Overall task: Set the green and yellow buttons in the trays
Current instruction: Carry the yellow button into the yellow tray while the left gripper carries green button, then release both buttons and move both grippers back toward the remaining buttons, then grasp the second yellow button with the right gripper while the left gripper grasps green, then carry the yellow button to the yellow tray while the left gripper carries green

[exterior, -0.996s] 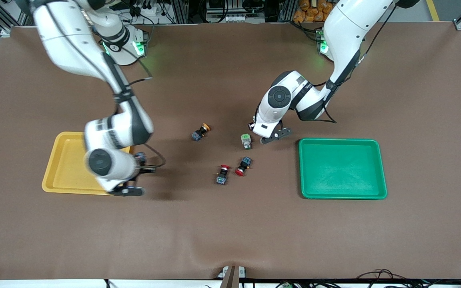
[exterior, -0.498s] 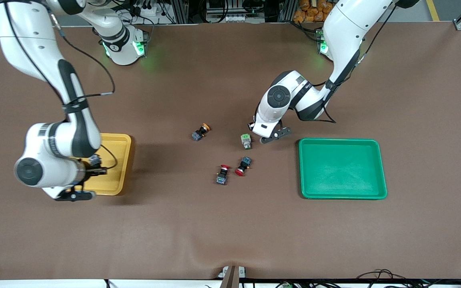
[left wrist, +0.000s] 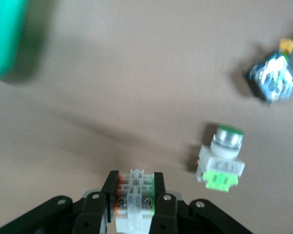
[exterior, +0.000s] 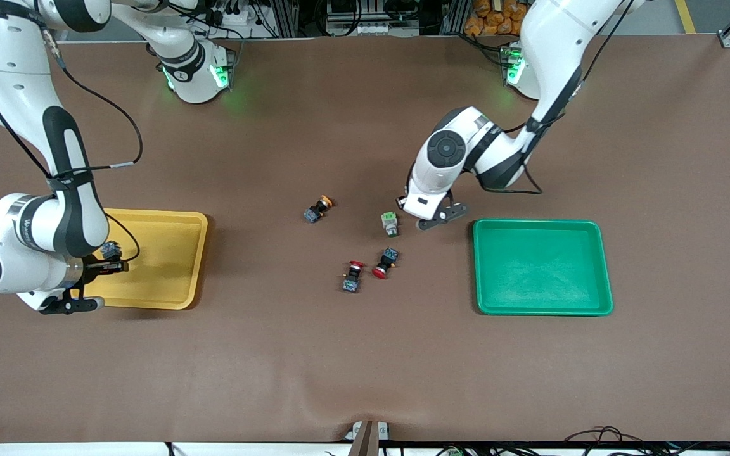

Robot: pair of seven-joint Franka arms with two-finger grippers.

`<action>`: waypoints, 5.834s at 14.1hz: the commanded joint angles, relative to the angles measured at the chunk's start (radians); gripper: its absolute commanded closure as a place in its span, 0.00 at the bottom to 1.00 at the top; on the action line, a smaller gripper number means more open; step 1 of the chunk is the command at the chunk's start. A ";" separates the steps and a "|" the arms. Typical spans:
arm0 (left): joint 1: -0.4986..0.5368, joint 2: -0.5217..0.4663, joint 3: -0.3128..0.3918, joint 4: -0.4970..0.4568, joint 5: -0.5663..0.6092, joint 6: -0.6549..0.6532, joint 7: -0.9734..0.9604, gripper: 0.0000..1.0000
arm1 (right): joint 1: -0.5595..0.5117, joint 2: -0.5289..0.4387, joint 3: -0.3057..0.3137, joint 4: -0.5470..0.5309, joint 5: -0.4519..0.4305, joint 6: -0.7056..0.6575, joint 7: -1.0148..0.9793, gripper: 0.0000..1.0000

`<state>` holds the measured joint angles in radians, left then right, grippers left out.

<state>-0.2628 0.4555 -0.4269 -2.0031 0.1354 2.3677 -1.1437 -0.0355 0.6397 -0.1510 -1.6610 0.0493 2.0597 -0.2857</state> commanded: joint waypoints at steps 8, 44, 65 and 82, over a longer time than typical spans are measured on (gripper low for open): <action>0.348 -0.052 -0.001 0.049 0.024 -0.059 0.433 1.00 | -0.053 0.029 0.021 -0.026 0.050 0.028 -0.069 0.00; 0.157 0.201 -0.239 0.208 0.322 -0.098 -0.054 0.00 | 0.716 -0.146 0.061 -0.299 0.349 0.220 1.410 0.00; -0.030 0.341 -0.107 0.250 0.317 0.079 -0.137 0.85 | 0.646 -0.175 0.031 -0.263 0.331 0.077 1.255 1.00; 0.255 0.094 -0.113 0.238 0.309 -0.215 0.093 1.00 | 0.473 -0.126 -0.300 -0.224 0.222 -0.020 0.456 1.00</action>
<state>-0.0713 0.5851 -0.5332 -1.7373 0.4443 2.1739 -1.1141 0.4625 0.5003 -0.4616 -1.8904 0.2921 2.0214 0.2083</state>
